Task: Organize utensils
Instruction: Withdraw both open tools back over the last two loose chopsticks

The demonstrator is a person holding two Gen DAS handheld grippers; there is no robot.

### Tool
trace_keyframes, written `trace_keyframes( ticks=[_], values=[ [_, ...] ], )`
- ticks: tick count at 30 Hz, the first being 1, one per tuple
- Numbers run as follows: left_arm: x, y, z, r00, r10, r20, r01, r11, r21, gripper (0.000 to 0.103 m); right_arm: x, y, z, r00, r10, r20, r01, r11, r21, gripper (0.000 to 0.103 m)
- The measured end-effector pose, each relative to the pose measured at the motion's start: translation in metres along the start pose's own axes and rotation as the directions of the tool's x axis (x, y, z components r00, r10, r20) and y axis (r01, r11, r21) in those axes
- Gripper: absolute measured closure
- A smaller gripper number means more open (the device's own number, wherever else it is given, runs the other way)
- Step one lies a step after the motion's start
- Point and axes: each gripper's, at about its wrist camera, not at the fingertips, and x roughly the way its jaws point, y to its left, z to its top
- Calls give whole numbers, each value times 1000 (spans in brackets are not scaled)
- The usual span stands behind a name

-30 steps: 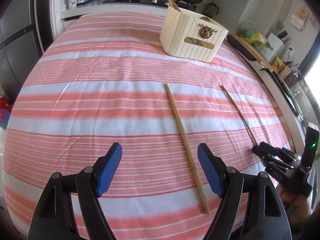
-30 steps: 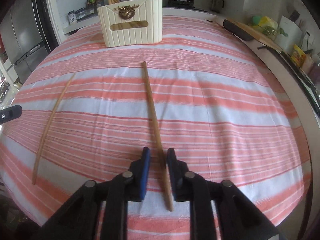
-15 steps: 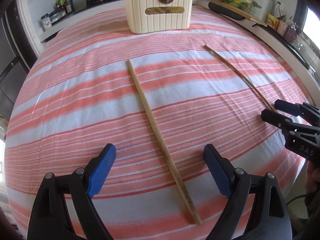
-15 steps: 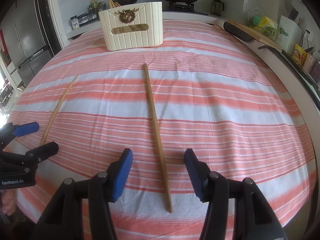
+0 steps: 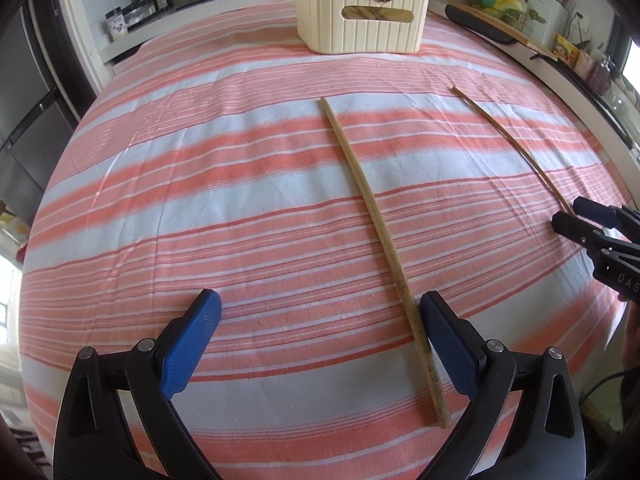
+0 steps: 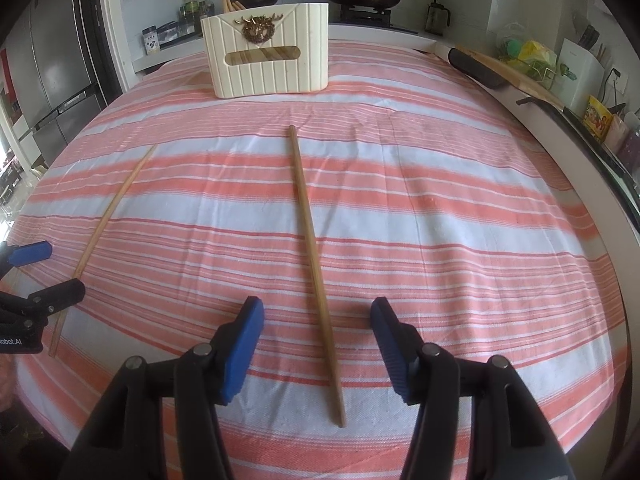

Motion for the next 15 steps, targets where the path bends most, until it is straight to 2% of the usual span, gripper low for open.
trace_keyframes(
  ticks=[15],
  values=[
    [0,5,-3,1000,-1,-1,1,1000,4,1,3,2,6,999,-3,-36,2,1000,-11,46]
  ],
)
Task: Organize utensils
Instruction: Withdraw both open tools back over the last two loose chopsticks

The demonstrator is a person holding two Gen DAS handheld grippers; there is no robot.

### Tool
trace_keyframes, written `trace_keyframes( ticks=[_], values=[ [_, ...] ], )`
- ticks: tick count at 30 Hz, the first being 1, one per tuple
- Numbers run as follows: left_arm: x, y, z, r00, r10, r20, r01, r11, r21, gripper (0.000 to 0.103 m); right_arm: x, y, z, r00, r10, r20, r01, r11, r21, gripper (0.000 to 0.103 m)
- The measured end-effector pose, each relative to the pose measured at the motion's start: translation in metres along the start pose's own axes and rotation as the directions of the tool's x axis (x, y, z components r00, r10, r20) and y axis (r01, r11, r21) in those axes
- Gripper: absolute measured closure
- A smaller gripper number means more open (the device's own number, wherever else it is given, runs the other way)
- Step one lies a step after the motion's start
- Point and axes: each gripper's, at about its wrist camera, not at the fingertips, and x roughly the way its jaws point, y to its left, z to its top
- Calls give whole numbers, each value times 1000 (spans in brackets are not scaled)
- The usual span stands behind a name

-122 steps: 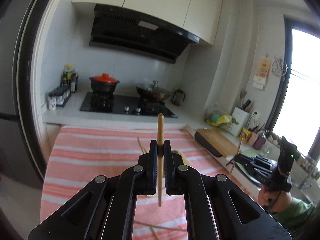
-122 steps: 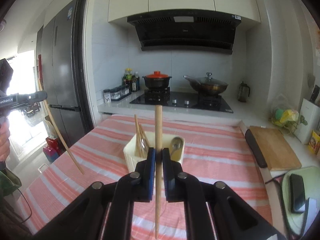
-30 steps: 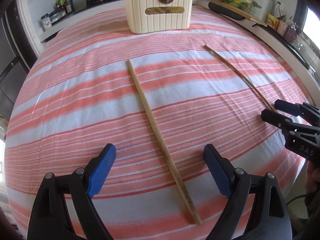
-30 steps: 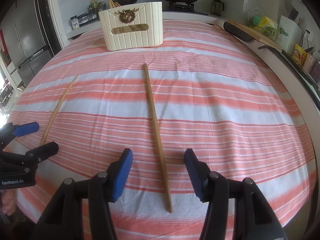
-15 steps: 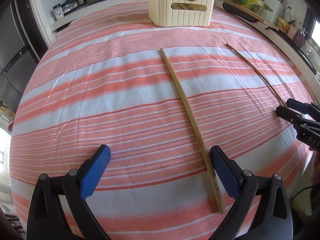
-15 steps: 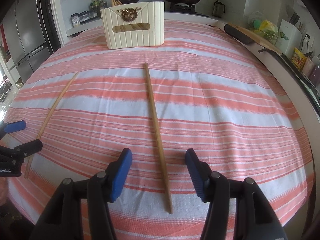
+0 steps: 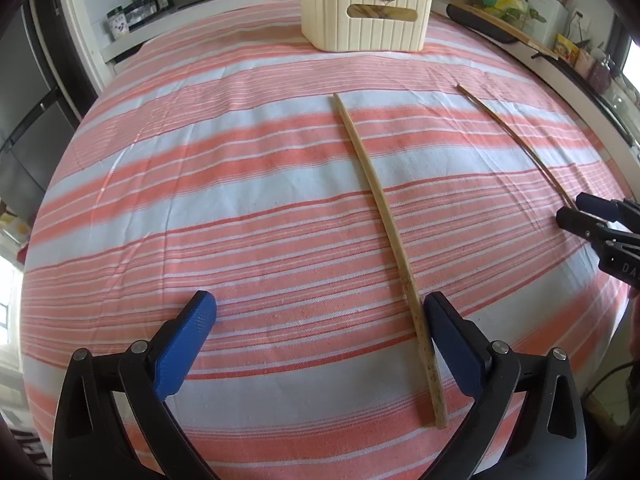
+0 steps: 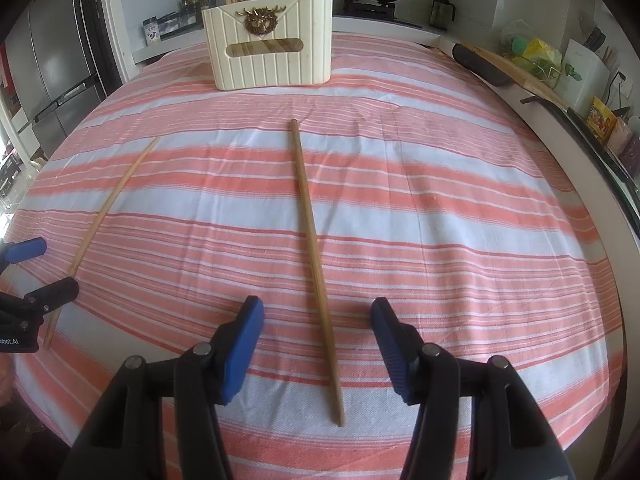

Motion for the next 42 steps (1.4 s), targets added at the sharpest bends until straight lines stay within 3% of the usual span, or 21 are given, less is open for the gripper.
trace_keyframes(
  ticks=[33,42],
  values=[
    [-2,-1,-1,1000,-4,11,4,1000,-2,0,-1,2,-3,1000,-7,7,7,1000,2,46],
    [-2,-1,2,1000,-11,-6,11,1000,6,0,2,-1,2,999,11,-38,-11,1000,-5,45]
  ],
)
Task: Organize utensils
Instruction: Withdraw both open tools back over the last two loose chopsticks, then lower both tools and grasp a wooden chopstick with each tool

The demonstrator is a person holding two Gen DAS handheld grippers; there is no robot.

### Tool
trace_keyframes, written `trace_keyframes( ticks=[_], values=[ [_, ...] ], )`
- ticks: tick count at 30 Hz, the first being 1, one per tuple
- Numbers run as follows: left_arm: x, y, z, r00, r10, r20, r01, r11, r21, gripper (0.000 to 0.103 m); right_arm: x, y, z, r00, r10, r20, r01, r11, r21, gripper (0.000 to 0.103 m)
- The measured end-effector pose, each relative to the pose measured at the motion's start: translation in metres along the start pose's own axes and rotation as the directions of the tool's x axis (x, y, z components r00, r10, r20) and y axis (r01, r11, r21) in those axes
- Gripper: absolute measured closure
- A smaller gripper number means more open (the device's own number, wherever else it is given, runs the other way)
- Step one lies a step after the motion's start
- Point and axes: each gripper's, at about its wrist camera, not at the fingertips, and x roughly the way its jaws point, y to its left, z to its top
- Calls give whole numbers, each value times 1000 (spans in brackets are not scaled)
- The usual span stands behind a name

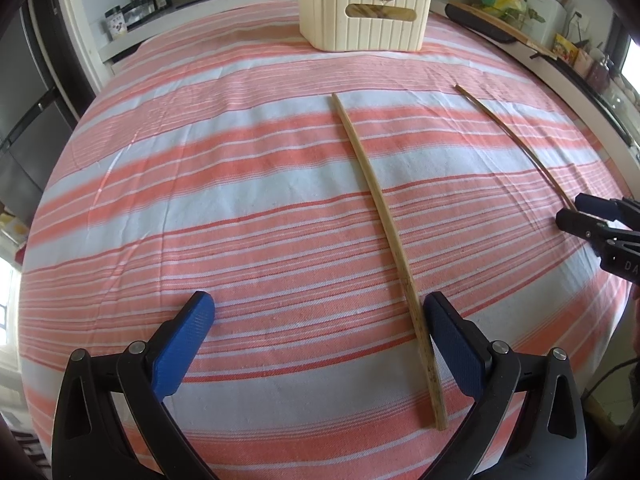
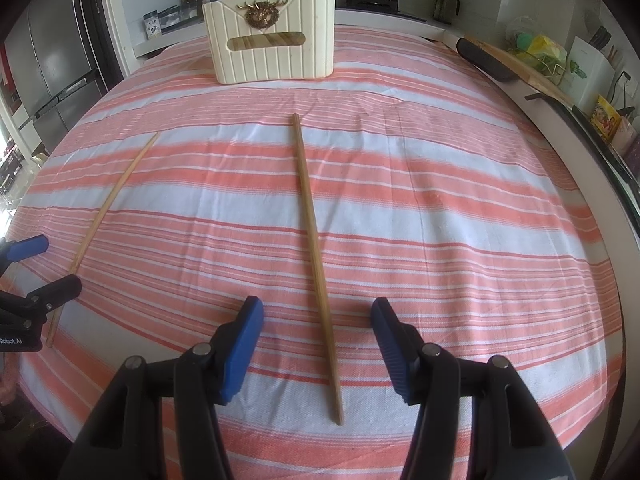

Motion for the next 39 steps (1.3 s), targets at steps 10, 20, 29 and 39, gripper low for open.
trace_keyframes(
  ticks=[10,20,29,39],
  values=[
    [-12,7,35,993,-117,-2,117,993,13,1,1,-12,18,989,114,-98,-116,993,-18,45],
    [16,-3,82,991,-101,-90,107,992,62,14,26,-17,73,968,153,-199,-171,982,-78,46],
    [44,-17,103,983,-31,-183,50,994,101,41,65,13,119,968,120,-221,-163,968,-190,53],
    [38,-16,110,990,-115,-85,116,993,11,99,68,1,140,974,183,-137,-192,979,-60,97]
  ],
)
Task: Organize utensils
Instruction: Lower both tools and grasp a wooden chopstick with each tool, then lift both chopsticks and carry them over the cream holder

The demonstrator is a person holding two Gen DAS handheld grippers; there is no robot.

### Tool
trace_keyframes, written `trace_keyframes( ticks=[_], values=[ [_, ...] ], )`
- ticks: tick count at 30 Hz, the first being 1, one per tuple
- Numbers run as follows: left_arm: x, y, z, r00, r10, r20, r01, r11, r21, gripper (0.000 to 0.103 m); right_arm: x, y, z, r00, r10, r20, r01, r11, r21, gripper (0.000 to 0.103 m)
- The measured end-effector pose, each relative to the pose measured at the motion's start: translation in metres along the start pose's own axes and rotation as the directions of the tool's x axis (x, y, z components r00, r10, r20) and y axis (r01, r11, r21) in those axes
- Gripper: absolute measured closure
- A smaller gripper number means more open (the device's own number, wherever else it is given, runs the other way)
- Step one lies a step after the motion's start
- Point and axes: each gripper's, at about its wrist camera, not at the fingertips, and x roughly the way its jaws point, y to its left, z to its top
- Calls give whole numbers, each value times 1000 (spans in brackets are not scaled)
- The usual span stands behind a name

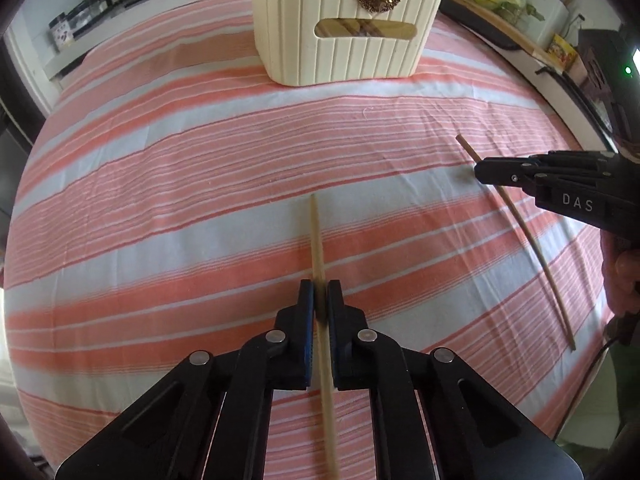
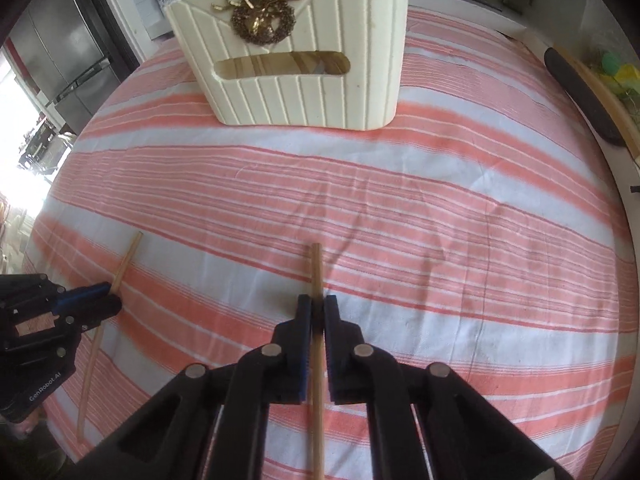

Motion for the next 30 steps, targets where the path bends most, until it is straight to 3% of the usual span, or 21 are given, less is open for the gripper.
trace_keyframes(
  ticks=[4,7,15,19,24,30],
  values=[
    [-31,1,-3,994,-25,105,25,1000,1,99,-34,-9,-11,991,72,117,-79,995,57,97],
    [-62,3,-5,979,-46,198,45,999,7,99,-71,-8,-22,970,99,223,-116,991,68,97],
    [-138,15,-12,908,-110,405,124,992,-8,99,-146,9,-26,897,113,427,-109,993,-32,97],
    [-149,19,-10,892,-104,440,134,990,-36,99,-164,14,-33,870,112,481,-101,994,-50,97],
    [-152,18,-8,895,-19,445,49,997,-57,99,-174,16,-35,843,113,527,-104,994,-46,97],
    [-152,14,-5,889,58,454,-36,998,-57,99,-182,20,-31,835,99,542,-79,995,-60,97]
  ],
)
